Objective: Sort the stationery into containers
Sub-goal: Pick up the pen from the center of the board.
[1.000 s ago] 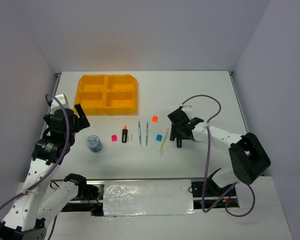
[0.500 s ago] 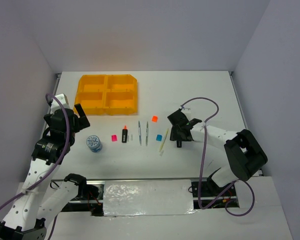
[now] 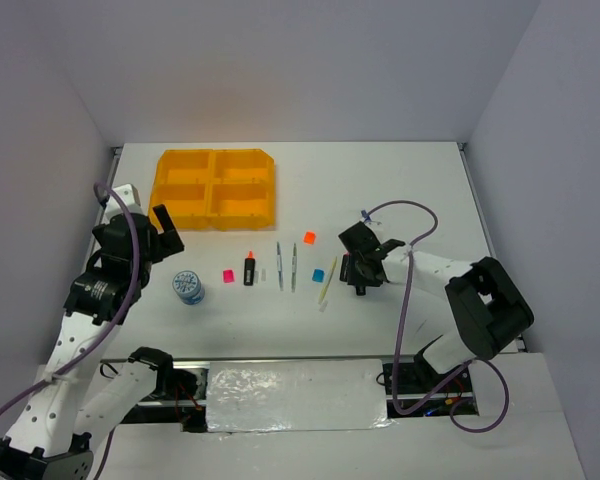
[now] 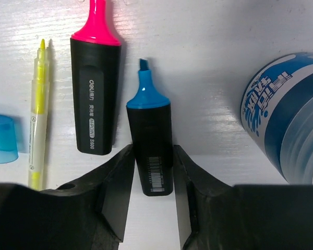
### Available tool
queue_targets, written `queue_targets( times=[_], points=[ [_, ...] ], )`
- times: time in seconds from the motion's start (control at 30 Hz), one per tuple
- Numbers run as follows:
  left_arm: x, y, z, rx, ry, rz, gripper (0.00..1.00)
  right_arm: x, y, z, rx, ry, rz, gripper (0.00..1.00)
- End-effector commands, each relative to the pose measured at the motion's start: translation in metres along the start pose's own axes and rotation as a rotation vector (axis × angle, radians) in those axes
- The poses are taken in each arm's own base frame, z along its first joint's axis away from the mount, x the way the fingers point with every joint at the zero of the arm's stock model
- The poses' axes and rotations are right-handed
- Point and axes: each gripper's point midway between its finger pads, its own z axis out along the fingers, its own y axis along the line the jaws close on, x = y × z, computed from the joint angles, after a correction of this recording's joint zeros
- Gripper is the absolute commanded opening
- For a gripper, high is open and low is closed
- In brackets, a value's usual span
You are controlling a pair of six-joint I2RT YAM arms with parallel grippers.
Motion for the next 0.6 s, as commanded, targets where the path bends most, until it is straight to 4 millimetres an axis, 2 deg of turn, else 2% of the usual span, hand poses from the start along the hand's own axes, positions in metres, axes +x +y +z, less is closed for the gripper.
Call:
queue_targets(
  times=[0.0, 0.03, 0.1, 0.17, 0.23, 0.27, 0.3, 0.37, 0.4, 0.43, 0.47, 0.5, 0.53, 0.57],
  points=[
    [-0.020, -0.023, -0.007, 0.098, -0.016, -0.074, 0.99, 0.010, 0.000, 0.003, -0.022, 0.023, -0.002, 0.41],
    [-0.021, -0.025, -0.007, 0.108, -0.014, -0.083, 0.99, 0.011, -0.001, 0.003, -0.022, 0.025, 0.001, 0.35],
    [-0.024, -0.034, -0.007, 0.131, 0.001, -0.117, 0.99, 0.010, 0.000, -0.001, -0.024, 0.017, 0.006, 0.31],
    [-0.026, -0.051, -0.007, 0.195, 0.019, -0.136, 0.99, 0.006, -0.002, -0.007, -0.023, 0.000, 0.030, 0.26],
    [-0.019, -0.075, -0.003, 0.264, 0.066, -0.134, 0.99, -0.010, -0.004, -0.025, -0.033, -0.069, 0.065, 0.03],
    [-0.020, -0.085, -0.005, 0.283, 0.078, -0.143, 0.99, -0.014, -0.006, -0.034, -0.032, -0.087, 0.084, 0.02],
    [-0.008, -0.103, -0.003, 0.305, 0.123, -0.107, 0.99, -0.027, -0.007, -0.051, -0.055, -0.150, 0.108, 0.02],
    [-0.004, -0.123, 0.001, 0.292, 0.131, -0.090, 0.99, -0.036, -0.012, -0.073, -0.067, -0.192, 0.130, 0.02],
    [0.007, -0.145, -0.009, 0.338, 0.148, -0.053, 0.99, -0.045, -0.012, -0.093, -0.102, -0.253, 0.148, 0.02],
    [0.007, -0.154, -0.010, 0.331, 0.134, -0.041, 0.99, -0.044, -0.017, -0.104, -0.103, -0.260, 0.145, 0.02],
    [0.027, -0.178, -0.015, 0.363, 0.173, 0.003, 0.99, -0.052, -0.018, -0.118, -0.124, -0.293, 0.154, 0.02],
    [0.034, -0.189, -0.015, 0.372, 0.178, 0.020, 0.99, -0.058, -0.020, -0.137, -0.157, -0.339, 0.164, 0.03],
    [0.036, -0.200, -0.017, 0.380, 0.181, 0.028, 0.99, -0.054, -0.026, -0.145, -0.151, -0.335, 0.156, 0.03],
    [0.054, -0.211, -0.010, 0.358, 0.210, 0.059, 0.99, -0.060, -0.028, -0.159, -0.163, -0.360, 0.158, 0.03]
  ],
)
